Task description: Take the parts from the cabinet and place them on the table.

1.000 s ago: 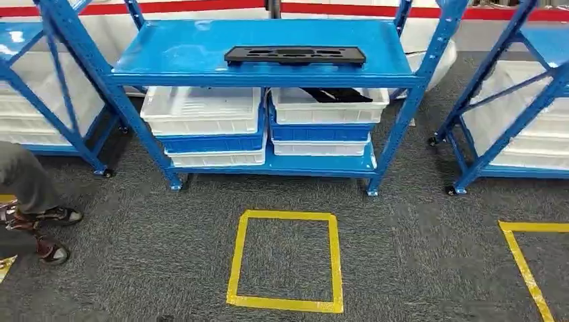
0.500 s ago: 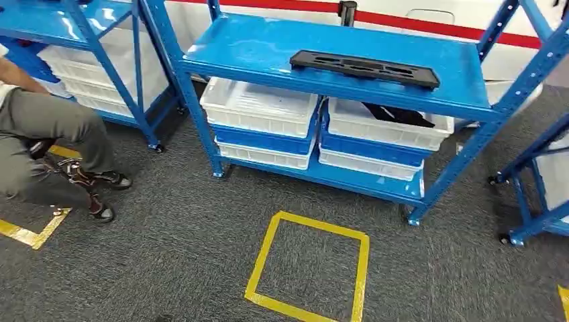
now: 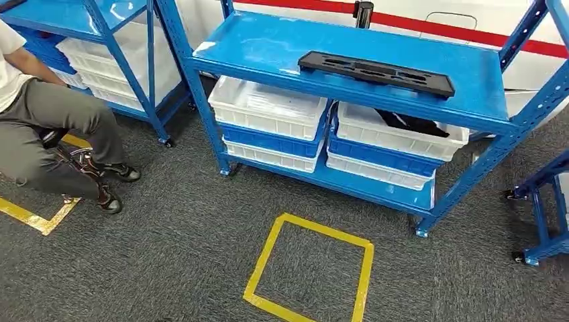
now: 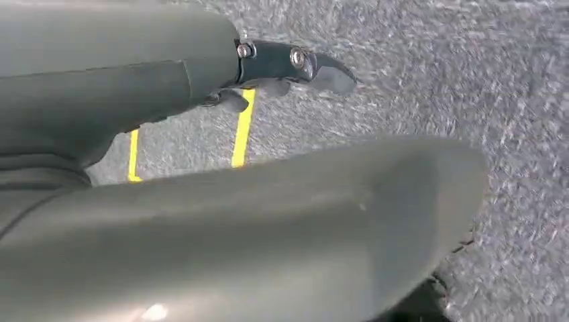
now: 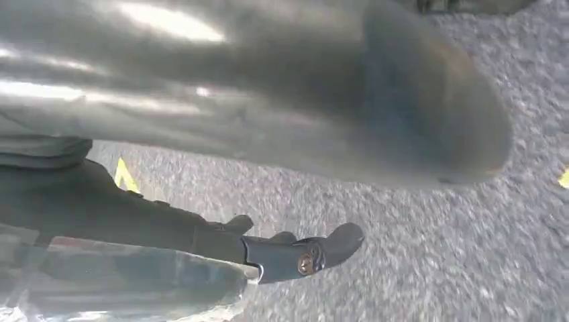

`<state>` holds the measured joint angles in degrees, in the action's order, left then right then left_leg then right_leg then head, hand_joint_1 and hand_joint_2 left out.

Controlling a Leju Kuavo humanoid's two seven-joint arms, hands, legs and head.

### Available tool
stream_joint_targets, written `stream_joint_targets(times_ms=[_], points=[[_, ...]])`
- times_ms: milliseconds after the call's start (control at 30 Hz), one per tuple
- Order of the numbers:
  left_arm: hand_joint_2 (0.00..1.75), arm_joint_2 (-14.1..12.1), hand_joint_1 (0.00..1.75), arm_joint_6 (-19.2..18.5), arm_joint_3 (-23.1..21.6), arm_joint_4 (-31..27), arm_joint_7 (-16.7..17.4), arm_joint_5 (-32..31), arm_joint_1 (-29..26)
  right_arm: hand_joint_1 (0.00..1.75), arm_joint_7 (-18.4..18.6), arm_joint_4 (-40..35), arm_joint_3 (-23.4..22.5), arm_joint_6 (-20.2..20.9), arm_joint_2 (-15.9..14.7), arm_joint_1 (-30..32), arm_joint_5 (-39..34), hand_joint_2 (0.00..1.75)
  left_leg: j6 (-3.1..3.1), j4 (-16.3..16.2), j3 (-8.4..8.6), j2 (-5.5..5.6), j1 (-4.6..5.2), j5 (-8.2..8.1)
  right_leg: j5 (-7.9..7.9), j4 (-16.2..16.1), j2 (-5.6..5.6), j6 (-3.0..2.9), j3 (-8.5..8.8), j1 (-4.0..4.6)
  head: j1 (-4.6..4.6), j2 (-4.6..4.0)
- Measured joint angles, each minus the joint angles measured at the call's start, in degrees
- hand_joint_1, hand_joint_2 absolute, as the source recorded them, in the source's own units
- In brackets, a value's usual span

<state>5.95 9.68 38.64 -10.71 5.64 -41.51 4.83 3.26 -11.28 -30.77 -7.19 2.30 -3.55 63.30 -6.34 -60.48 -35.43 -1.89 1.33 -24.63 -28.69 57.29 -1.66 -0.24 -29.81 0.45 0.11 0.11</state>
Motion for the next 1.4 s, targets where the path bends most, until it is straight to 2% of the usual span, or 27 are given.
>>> stream_joint_targets(times_ms=[33, 100, 133, 167, 200, 267, 300, 333, 400, 433, 467, 500, 533, 600, 667, 700, 767, 800, 833, 867, 900, 967, 1100, 1133, 1167, 1200, 1400], points=[[0.00, -0.1, 0.00, 0.0, 0.0, 0.0, 0.0, 0.0, 0.1, 0.00, 0.0, 0.0, 0.0, -0.1, 0.1, -0.1, 0.1, 1.75, 0.09, 1.0, 0.38, 0.23, 0.61, -0.06, -0.07, -0.1, -0.16, 0.16, -0.03, -1.07, -0.35, 0.00], [0.00, -0.3, 0.00, 0.1, 0.0, 0.0, 0.0, 0.0, 0.1, 0.00, 0.2, 0.0, 0.0, -0.1, 0.4, -0.2, 0.4, 1.75, -0.20, 2.0, 0.81, 0.72, 0.94, 0.08, 0.00, -1.1, -0.72, 0.67, 0.63, -1.08, -0.70, 0.00], [0.00, -0.3, 0.00, 0.1, 0.0, 0.0, 0.0, 0.0, 0.2, 0.00, 0.3, -0.2, 0.0, -0.3, 0.1, -0.2, 0.5, 1.75, -0.79, 3.8, 2.13, 0.93, 0.76, 0.62, 0.14, -1.8, -0.82, 0.89, 1.36, -0.59, -0.88, 0.00], [0.00, -0.2, 0.00, 0.1, 0.0, 0.0, 0.0, -0.2, 0.1, 0.00, 0.5, -0.2, 0.0, -0.4, 0.3, -0.1, 0.7, 1.75, -0.22, 6.1, 3.84, 1.17, -0.03, 1.68, -0.16, -1.1, -0.08, 0.92, 1.17, -0.67, -0.48, -0.02], [0.00, -0.1, 0.00, 0.1, 0.0, 0.0, -0.1, -0.3, 0.2, 0.00, 0.5, -0.1, 0.0, -0.5, 0.2, -0.1, 0.8, 1.75, -0.42, 6.9, 4.40, 1.42, -0.08, 2.00, -1.44, 1.8, 0.84, 0.73, -0.50, -0.65, -0.62, 0.00], [0.00, 0.1, 0.00, 0.0, 0.0, 0.0, -0.1, -0.4, 0.4, 0.00, 0.7, -0.1, 0.0, -0.6, -0.1, -0.1, 0.9, 1.75, 0.14, 6.9, 4.50, 1.84, -0.23, 1.69, -4.84, 11.3, 1.50, 0.71, -5.85, -1.09, -0.46, 0.00], [0.00, 0.2, 0.00, 0.0, 0.0, 0.0, -0.1, -0.4, 0.4, 0.00, 0.8, -0.1, 0.0, -0.6, -0.3, 0.0, 1.0, 1.75, 0.43, 6.9, 4.61, 2.17, -0.24, 1.47, -5.67, 15.1, 1.51, 1.16, -8.36, -1.39, -0.53, -0.02], [0.00, 0.3, 0.00, 0.0, 0.1, 0.0, -0.1, -0.5, 0.4, 0.00, 0.9, -0.1, 0.0, -0.6, -0.4, 0.1, 1.0, 1.75, 0.84, 6.8, 4.80, 2.44, -0.42, 1.23, -5.29, 16.0, 1.51, 1.80, -9.43, -1.68, -0.48, 0.00], [0.00, 0.5, 0.00, 0.0, 0.2, 0.0, -0.1, -0.5, 0.3, 0.00, 0.9, -0.1, 0.0, -0.7, -0.7, 0.3, 1.2, 1.75, 1.86, 6.3, 5.27, 2.97, -0.99, 0.53, -1.49, 10.2, 1.49, 3.84, -7.56, -2.36, -0.53, 0.00], [0.00, 0.5, 0.00, 0.0, 0.3, 0.0, -0.1, -0.5, 0.3, 0.00, 0.9, -0.1, 0.0, -0.7, -0.8, 0.2, 1.3, 1.75, 2.74, 5.4, 5.39, 3.17, -1.45, -0.17, 1.56, 3.9, 1.49, 5.14, -4.91, -2.95, -0.46, -0.02], [0.00, 0.5, 0.00, 0.0, 0.4, 0.0, -0.1, -0.5, 0.3, 0.00, 0.9, -0.1, 0.0, -0.7, -0.7, 0.2, 1.4, 1.75, 3.67, 4.2, 5.04, 3.19, -1.33, -1.05, 3.09, -0.5, 1.33, 5.76, -3.20, -3.38, -0.31, -0.02], [0.00, 0.3, 0.00, 0.0, 0.5, 0.0, -0.1, -0.5, 0.3, 0.00, 0.9, 0.0, 0.0, -0.7, -0.5, 0.0, 1.4, 1.75, 4.34, 3.3, 4.73, 3.28, -1.17, -2.04, 2.63, -0.2, 1.74, 4.71, -2.73, -2.77, -0.02, -0.02], [0.00, 0.3, 0.00, 0.0, 0.5, 0.0, -0.1, -0.5, 0.3, 0.00, 0.9, 0.0, 0.0, -0.8, -0.5, -0.1, 1.5, 1.75, 4.47, 3.1, 4.73, 3.29, -1.18, -2.33, 2.57, 0.1, 1.73, 3.23, -2.75, -2.73, -0.55, -0.02], [0.00, 0.4, 0.00, 0.0, 0.6, 0.0, -0.2, -0.5, 0.3, 0.00, 1.0, 0.0, 0.0, -0.8, -0.6, -0.1, 1.5, 1.75, 4.67, 3.1, 4.82, 3.26, -1.46, -2.34, 2.40, 0.2, 1.75, 2.20, -2.79, -2.36, -0.70, -0.02], [0.00, 0.4, 0.00, 0.0, 0.6, 0.0, -0.2, -0.5, 0.3, 0.00, 1.2, 0.0, 0.0, -1.0, -0.6, -0.2, 1.6, 1.75, 5.27, 1.6, 4.54, 2.82, -1.98, -3.40, 2.35, 0.0, 1.82, 1.37, -2.38, -2.81, -0.70, -0.02], [0.00, 0.4, 0.00, 0.0, 0.7, 0.0, -0.2, -0.5, 0.3, 0.00, 1.4, 0.0, 0.0, -1.1, -0.6, -0.1, 1.6, 1.75, 5.67, -1.1, 3.39, 2.38, -2.01, -5.05, 2.18, 0.0, 1.78, 1.12, -2.16, -2.78, -1.01, 0.00], [0.00, 0.3, 0.00, 0.0, 0.8, 0.0, -0.2, -0.6, 0.3, 0.00, 1.6, 0.0, 0.0, -1.1, -0.6, -0.2, 1.6, 1.75, 6.27, -10.6, -1.57, 2.11, -2.10, -9.34, 1.92, 0.1, 1.70, 0.77, -1.98, -2.57, -0.99, 0.00], [0.00, 0.3, 0.00, 0.0, 0.8, 0.0, -0.2, -0.6, 0.3, 0.00, 1.6, 0.0, 0.0, -1.1, -0.6, -0.2, 1.6, 1.75, 6.31, -14.7, -4.00, 2.11, -2.11, -10.60, 1.80, 0.1, 1.67, 0.61, -1.96, -2.46, -0.99, 0.00], [0.00, 0.3, 0.00, 0.0, 0.8, 0.0, -0.2, -0.6, 0.3, 0.00, 1.6, 0.0, 0.0, -1.1, -0.6, -0.1, 1.6, 1.75, 6.18, -16.5, -5.54, 2.11, -2.11, -10.47, 1.73, 0.1, 1.67, 0.54, -1.89, -2.33, -0.99, -0.02], [0.00, 0.3, 0.00, 0.0, 0.9, 0.0, -0.2, -0.6, 0.3, 0.00, 1.7, 0.0, 0.0, -1.1, -0.6, -0.1, 1.6, 1.75, 5.86, -15.0, -5.43, 2.11, -2.10, -8.57, 1.64, 0.1, 1.69, 0.44, -1.71, -2.23, -0.99, -0.02], [0.00, 0.3, 0.00, 0.0, 0.9, 0.0, -0.2, -0.6, 0.3, 0.00, 1.7, 0.0, 0.0, -1.1, -0.6, -0.1, 1.6, 1.75, 5.46, -11.2, -3.95, 2.11, -2.07, -5.85, 1.52, 0.0, 1.71, 0.42, -1.48, -2.10, -0.99, -0.02], [0.00, 0.3, 0.00, 0.0, 0.9, 0.0, -0.2, -0.6, 0.3, 0.00, 1.7, 0.0, 0.0, -1.1, -0.5, -0.1, 1.6, 1.75, 4.01, -0.1, 1.11, 2.08, -1.62, -0.04, 1.30, -0.1, 1.74, 0.38, -0.84, -1.86, -0.99, 0.00], [0.00, 0.2, 0.00, 0.0, 0.9, 0.0, -0.2, -0.6, 0.4, 0.00, 1.7, 0.0, 0.0, -1.3, -0.4, -0.2, 1.8, 1.75, 3.30, 2.0, 1.74, 1.81, -0.84, -0.65, 1.15, -0.8, 1.55, 1.24, -0.75, -1.72, -1.01, 0.00], [0.00, 0.2, 0.00, 0.0, 0.9, 0.0, -0.2, -0.6, 0.3, 0.00, 1.7, 0.0, 0.0, -1.4, -0.4, -0.2, 1.8, 1.75, 5.23, 2.8, 2.15, 1.98, -1.09, 0.36, 0.76, -0.7, 1.45, 0.59, -1.15, -0.71, -0.90, 0.00], [0.00, 0.2, 0.00, 0.0, 0.9, 0.0, -0.2, -0.6, 0.3, 0.00, 1.7, 0.0, 0.0, -1.4, -0.5, -0.2, 1.8, 1.75, 6.59, 2.7, 2.22, 2.04, -0.98, -0.15, 0.88, -0.7, 1.33, 0.51, -0.98, -1.23, -0.83, 0.00], [0.00, 0.3, 0.00, 0.0, 1.0, 0.0, -0.4, -0.6, 0.3, 0.00, 1.7, 0.0, 0.0, -1.6, -0.6, -0.2, 1.8, 1.75, 5.54, 2.8, 2.27, 2.16, -0.72, -0.18, 0.80, -0.8, 1.29, 0.69, -0.97, -1.07, -0.86, -0.02], [0.00, 0.5, 0.00, 0.0, 1.4, 0.0, -0.7, -0.7, 0.3, 0.00, 1.5, 0.0, -0.2, -2.3, -0.9, -0.3, 2.0, 1.75, 5.17, 2.8, 2.52, 2.16, -0.60, -0.31, 0.99, -1.9, 1.28, 1.08, -0.20, -1.18, -0.83, 0.00]])
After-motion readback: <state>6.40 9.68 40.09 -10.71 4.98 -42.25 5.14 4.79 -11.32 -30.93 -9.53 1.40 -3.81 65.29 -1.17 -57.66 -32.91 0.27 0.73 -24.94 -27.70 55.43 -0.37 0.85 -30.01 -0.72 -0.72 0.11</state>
